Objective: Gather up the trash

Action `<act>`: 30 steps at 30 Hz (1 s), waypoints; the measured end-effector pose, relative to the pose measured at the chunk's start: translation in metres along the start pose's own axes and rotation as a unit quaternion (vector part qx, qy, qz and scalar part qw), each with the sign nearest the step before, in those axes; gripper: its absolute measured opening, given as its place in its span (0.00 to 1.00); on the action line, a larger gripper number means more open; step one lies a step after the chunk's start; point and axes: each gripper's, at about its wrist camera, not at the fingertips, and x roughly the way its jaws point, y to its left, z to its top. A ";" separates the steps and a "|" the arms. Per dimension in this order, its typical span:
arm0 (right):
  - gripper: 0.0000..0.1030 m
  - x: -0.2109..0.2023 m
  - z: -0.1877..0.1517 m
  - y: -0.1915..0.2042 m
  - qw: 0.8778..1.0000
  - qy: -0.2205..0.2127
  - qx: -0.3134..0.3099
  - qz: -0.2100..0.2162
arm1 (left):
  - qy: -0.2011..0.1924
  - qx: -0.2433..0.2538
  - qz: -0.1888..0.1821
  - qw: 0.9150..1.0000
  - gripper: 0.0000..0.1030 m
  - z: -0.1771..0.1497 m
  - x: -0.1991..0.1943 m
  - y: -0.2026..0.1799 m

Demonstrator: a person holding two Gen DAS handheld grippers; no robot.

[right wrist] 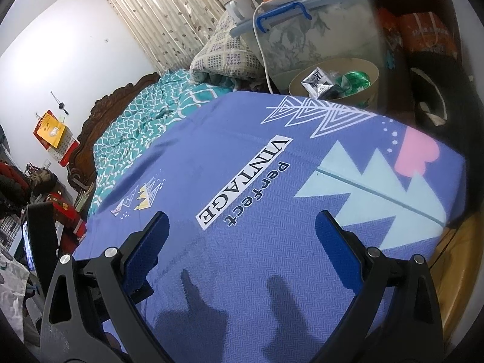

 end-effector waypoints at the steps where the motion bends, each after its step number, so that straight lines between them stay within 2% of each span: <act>1: 0.93 0.001 0.000 0.000 1.000 0.000 0.000 0.000 | 0.000 0.000 0.001 1.000 0.92 0.000 0.000 0.000; 30: 0.93 0.000 0.005 0.006 1.000 -0.003 -0.008 0.006 | -0.039 0.007 0.016 0.999 0.92 -0.002 -0.016 0.003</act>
